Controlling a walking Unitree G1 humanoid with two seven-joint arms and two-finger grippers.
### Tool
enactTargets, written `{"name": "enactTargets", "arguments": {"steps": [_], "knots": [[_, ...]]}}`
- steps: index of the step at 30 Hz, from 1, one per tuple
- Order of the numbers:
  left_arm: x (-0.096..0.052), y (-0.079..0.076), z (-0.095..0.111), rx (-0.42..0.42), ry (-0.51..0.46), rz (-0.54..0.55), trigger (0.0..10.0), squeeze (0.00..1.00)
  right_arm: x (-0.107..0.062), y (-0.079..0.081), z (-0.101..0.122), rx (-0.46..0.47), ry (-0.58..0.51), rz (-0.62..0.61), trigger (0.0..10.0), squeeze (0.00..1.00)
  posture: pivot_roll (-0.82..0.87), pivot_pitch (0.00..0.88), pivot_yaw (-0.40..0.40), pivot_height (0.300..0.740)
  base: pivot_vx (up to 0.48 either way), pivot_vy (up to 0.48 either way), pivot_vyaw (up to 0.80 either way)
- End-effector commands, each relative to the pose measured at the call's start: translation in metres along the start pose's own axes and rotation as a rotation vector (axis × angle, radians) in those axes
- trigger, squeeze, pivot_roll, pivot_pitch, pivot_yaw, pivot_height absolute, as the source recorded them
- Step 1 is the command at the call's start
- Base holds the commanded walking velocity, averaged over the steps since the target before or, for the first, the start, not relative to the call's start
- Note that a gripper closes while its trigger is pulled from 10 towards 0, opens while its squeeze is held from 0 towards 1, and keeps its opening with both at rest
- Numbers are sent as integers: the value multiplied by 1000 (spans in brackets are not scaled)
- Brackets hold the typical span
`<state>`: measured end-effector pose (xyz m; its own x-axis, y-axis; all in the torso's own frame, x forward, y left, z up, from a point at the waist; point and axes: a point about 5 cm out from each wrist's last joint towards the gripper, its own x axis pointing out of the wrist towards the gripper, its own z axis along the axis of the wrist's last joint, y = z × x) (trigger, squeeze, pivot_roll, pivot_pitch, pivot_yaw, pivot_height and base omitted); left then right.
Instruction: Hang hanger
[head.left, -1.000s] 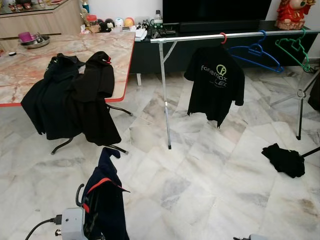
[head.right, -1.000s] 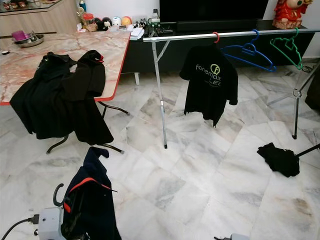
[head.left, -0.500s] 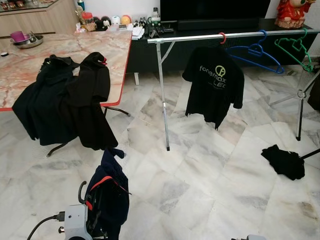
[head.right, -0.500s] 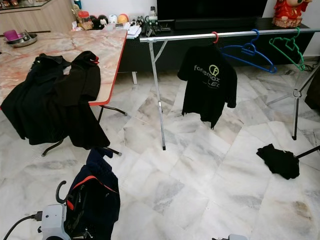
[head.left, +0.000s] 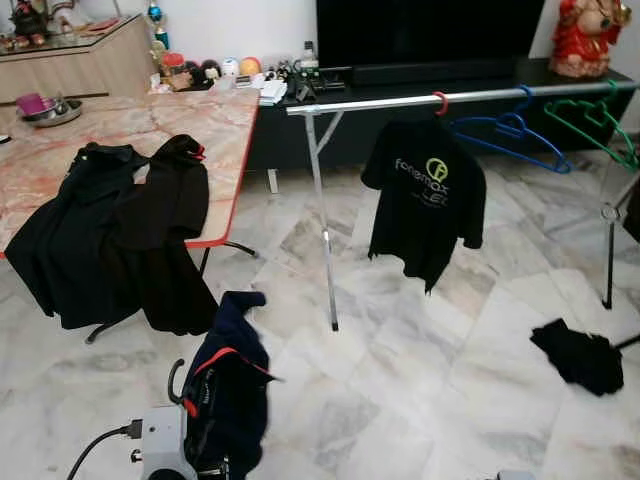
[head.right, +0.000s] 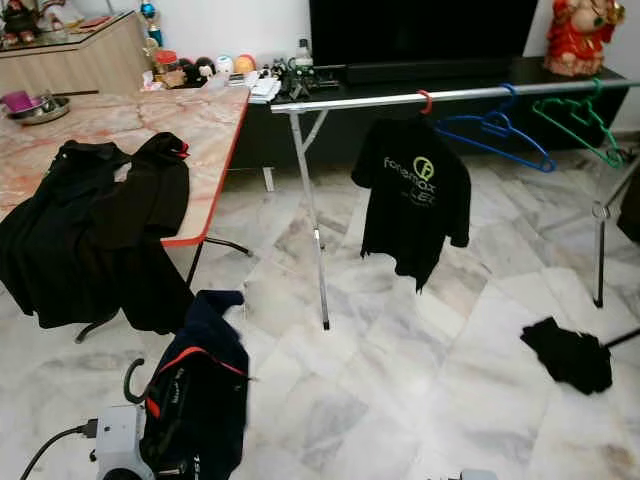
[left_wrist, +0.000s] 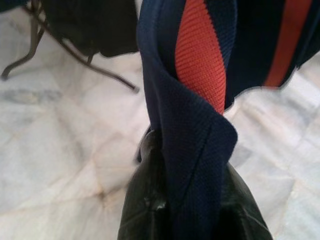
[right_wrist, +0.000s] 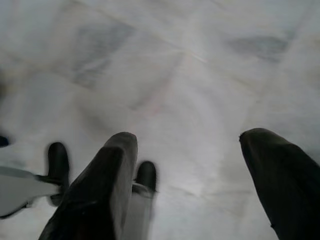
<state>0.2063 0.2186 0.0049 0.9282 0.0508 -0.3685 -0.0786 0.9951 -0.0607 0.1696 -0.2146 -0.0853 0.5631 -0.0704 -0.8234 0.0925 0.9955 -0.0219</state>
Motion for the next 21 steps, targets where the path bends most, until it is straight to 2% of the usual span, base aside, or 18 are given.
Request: {"name": "enactTargets", "arguments": {"steps": [1, 12, 21], "knots": [[1, 0, 5, -11, -22, -1, 10000, 0, -2, -5, -8, -4, 25, -14, 10000, 0, 103, 91, 38, 740, 259, 0, 0], [2, -4, 3, 8, -18, -36, 10000, 0, -2, -5, -9, -14, 30, -11, 10000, 0, 101, 66, 38, 740, 24, 0, 0], [3, -8, 4, 9, -24, -56, 10000, 0, -2, -5, -9, -30, 34, -8, 10000, 0, 104, 50, 36, 740, 0, -467, 0]]}}
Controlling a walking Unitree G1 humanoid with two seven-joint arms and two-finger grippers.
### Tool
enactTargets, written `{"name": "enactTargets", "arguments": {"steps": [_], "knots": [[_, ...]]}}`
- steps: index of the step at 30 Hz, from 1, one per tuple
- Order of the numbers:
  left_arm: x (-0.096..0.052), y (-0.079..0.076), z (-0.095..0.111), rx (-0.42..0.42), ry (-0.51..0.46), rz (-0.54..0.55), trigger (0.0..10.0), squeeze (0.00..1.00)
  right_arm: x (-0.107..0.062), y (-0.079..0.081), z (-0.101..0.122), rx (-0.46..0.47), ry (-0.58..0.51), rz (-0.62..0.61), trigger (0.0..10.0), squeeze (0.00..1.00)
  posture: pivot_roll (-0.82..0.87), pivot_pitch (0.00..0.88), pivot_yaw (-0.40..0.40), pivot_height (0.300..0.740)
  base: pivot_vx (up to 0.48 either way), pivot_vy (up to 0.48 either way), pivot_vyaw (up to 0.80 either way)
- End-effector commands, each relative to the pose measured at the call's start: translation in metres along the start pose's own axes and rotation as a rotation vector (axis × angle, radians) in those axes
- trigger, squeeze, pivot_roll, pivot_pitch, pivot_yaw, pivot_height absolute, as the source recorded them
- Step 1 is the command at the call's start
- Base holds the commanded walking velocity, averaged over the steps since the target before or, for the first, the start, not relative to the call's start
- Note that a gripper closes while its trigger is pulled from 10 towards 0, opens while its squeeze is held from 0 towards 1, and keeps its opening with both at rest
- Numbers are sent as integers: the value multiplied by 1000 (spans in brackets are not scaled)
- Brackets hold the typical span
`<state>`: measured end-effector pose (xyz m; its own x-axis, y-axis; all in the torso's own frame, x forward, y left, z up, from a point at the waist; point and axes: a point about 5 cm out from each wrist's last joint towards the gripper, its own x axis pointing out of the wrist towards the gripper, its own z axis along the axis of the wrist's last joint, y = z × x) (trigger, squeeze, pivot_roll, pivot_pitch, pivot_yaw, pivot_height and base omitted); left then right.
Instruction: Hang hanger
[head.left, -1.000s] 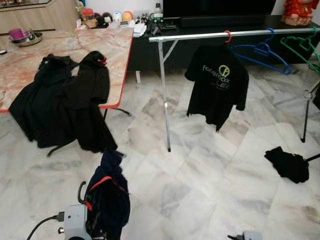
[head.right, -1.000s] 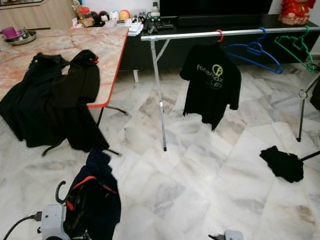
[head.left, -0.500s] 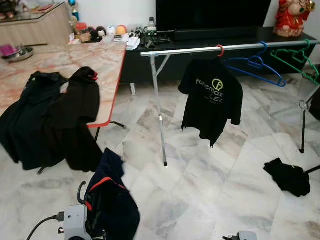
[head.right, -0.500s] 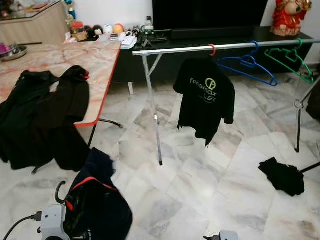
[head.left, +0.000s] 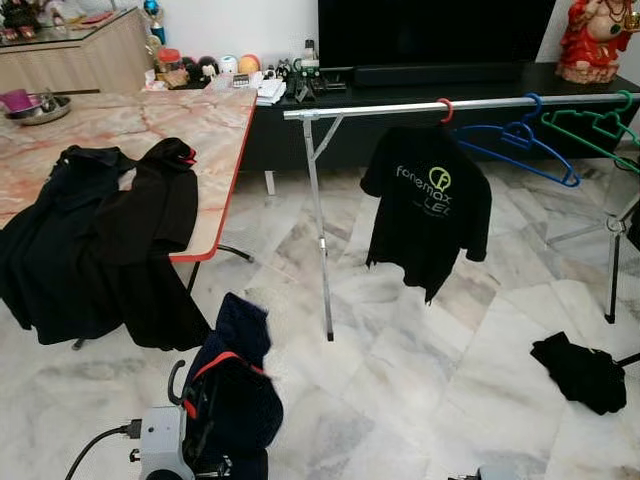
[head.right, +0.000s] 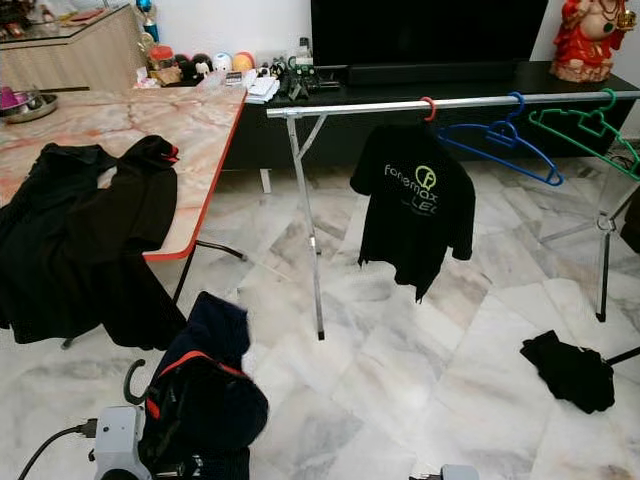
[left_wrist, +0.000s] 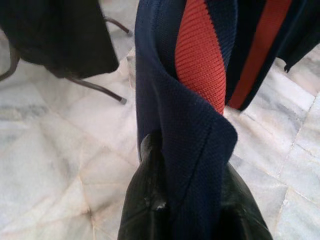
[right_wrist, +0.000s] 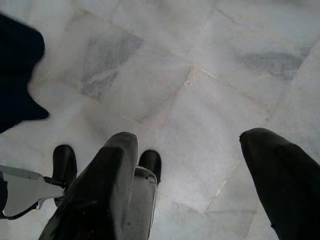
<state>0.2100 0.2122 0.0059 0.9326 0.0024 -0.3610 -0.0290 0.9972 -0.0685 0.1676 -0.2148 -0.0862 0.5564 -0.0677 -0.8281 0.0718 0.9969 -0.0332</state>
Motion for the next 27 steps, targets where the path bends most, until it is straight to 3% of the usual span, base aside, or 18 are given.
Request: {"name": "enactTargets", "arguments": {"steps": [1, 14, 27], "knots": [[1, -1, 2, -1, -20, -7, 10000, 0, -2, -4, -7, -7, 26, -11, 10000, 0, 104, 46, 37, 740, 0, -480, 0], [3, -3, 4, 17, -22, -17, 10000, 0, -1, -4, -6, -7, 26, -13, 10000, 0, 114, 55, 31, 740, 0, -443, 0], [0, -12, 4, 17, -35, -81, 10000, 0, -1, -5, -5, 0, 16, -22, 10000, 0, 110, 75, 29, 740, 0, 0, 0]]}}
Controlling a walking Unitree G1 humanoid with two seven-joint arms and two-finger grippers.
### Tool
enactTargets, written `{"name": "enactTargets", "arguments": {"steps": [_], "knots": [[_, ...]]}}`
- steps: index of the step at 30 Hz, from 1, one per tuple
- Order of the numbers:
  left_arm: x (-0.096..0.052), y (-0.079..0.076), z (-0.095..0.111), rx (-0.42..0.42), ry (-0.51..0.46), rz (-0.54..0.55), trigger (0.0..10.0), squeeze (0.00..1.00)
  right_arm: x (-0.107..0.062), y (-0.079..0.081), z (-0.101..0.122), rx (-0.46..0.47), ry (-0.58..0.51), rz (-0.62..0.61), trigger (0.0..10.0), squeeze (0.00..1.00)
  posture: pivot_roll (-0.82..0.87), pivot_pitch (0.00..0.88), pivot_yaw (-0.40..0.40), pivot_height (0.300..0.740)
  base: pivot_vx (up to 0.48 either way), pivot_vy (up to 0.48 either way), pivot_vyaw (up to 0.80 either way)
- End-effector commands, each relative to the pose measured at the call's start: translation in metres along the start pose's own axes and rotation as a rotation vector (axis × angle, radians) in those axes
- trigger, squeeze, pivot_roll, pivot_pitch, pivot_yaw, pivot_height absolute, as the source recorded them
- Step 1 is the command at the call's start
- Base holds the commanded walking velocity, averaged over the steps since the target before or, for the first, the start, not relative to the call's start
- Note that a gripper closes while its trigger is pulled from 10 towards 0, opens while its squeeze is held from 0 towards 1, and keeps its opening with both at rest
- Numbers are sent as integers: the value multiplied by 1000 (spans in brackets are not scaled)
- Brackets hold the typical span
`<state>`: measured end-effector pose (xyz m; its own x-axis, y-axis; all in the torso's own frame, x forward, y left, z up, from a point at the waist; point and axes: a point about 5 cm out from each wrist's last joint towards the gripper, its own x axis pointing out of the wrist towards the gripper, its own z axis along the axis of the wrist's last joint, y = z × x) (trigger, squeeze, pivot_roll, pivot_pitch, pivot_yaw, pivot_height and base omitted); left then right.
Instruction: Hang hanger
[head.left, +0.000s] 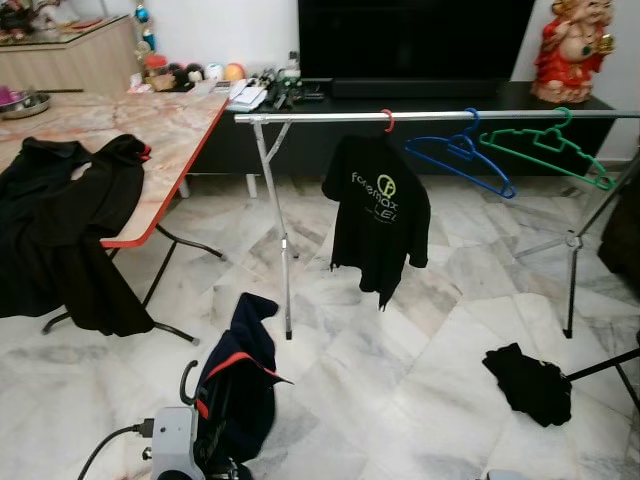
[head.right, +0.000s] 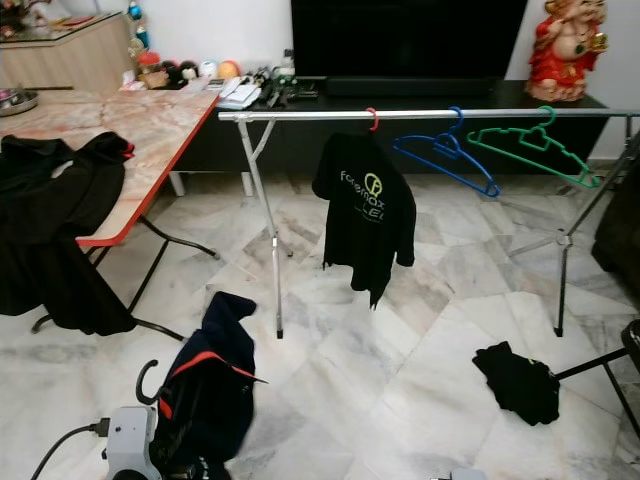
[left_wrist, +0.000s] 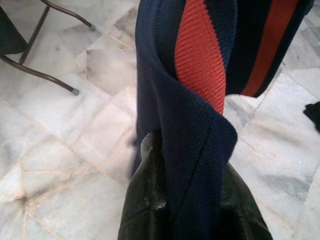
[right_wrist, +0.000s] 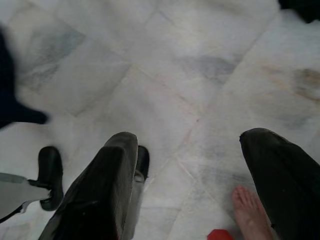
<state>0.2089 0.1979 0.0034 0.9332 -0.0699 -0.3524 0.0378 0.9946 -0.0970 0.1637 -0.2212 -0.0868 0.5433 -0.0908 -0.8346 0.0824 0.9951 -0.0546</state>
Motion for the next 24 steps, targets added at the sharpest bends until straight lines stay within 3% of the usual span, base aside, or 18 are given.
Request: {"name": "enactTargets", "arguments": {"steps": [1, 24], "knots": [[0, 2, 8, 21, -31, -10, 10000, 0, 0, 2, -1, 4, 2, 2, 10000, 0, 109, 76, 30, 740, 0, 0, 0], [2, -5, 8, 20, -24, -31, 10000, 0, 0, -2, 1, -16, -1, -21, 10000, 0, 112, 98, 24, 740, 293, 0, 0]]}}
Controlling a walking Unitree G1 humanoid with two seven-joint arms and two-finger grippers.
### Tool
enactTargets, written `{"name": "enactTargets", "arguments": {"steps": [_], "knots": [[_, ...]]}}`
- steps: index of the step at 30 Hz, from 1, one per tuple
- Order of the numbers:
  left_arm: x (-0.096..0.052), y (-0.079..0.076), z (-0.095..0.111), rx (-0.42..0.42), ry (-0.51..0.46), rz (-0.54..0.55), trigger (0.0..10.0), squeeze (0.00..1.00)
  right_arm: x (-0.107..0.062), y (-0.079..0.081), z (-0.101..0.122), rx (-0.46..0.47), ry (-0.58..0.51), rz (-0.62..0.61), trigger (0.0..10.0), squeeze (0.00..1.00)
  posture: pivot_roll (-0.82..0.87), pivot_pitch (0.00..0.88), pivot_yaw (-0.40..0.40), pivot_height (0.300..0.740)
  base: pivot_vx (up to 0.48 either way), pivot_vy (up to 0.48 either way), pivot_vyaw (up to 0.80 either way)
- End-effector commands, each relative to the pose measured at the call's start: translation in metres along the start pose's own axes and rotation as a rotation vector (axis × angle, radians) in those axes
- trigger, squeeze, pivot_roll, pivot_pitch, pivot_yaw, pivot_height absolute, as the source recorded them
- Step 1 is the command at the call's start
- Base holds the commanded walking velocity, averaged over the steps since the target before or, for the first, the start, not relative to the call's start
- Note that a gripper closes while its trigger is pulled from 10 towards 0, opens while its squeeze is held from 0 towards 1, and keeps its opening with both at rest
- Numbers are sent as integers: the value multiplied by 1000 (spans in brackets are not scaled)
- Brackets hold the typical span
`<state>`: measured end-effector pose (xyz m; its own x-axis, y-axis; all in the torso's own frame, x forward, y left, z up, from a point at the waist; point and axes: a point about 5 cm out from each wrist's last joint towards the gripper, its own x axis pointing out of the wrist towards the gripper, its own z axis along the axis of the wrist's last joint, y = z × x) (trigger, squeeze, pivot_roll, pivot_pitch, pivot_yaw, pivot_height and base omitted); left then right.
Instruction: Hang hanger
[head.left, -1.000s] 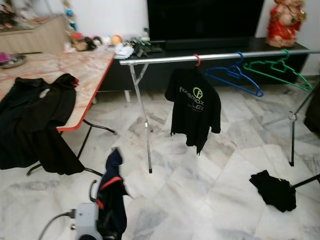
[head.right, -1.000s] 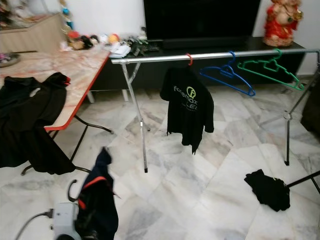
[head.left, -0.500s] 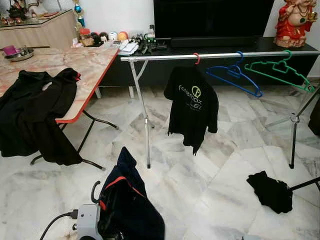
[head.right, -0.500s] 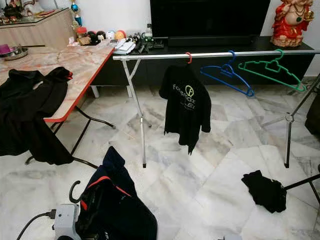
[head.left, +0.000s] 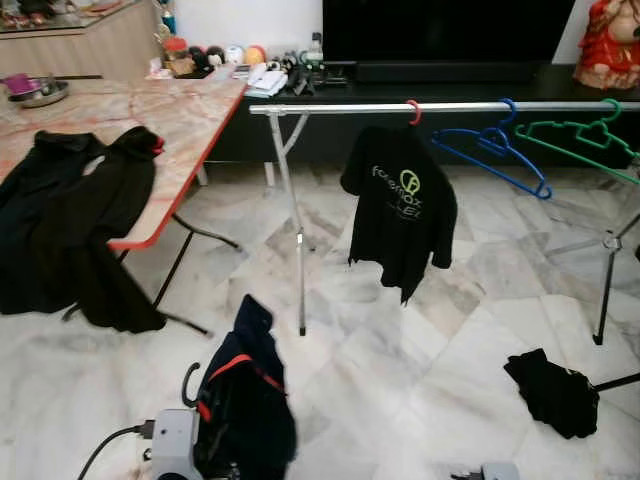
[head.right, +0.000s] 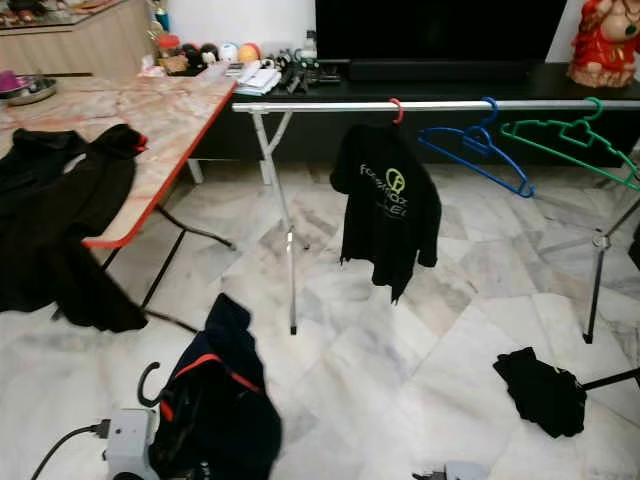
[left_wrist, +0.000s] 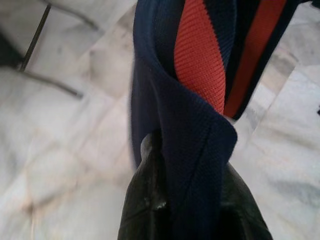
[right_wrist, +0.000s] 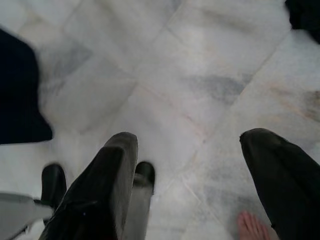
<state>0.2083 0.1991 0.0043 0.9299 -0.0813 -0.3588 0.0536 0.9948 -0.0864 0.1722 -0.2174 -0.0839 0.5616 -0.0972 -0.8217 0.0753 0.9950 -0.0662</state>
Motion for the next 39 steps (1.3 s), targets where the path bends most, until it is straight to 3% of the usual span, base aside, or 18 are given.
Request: {"name": "enactTargets", "arguments": {"steps": [1, 23, 29, 39], "knots": [[3, -6, 8, 4, -33, -21, 10000, 0, -2, -6, -7, -6, 22, -14, 10000, 0, 112, 97, 24, 740, 345, 0, 0], [7, -7, 11, -6, -40, -22, 10000, 0, -2, -5, -6, -31, 21, -1, 10000, 0, 110, 94, 22, 740, 353, 0, 0], [12, -1, 14, -55, -57, 16, 10000, 0, -2, -6, -6, -37, 22, -1, 10000, 0, 97, 82, 11, 740, 358, 0, 0], [18, -6, 17, -88, -78, 15, 10000, 0, -2, -13, -5, -71, 29, -6, 10000, 0, 101, 48, -24, 740, 364, 0, 0]]}}
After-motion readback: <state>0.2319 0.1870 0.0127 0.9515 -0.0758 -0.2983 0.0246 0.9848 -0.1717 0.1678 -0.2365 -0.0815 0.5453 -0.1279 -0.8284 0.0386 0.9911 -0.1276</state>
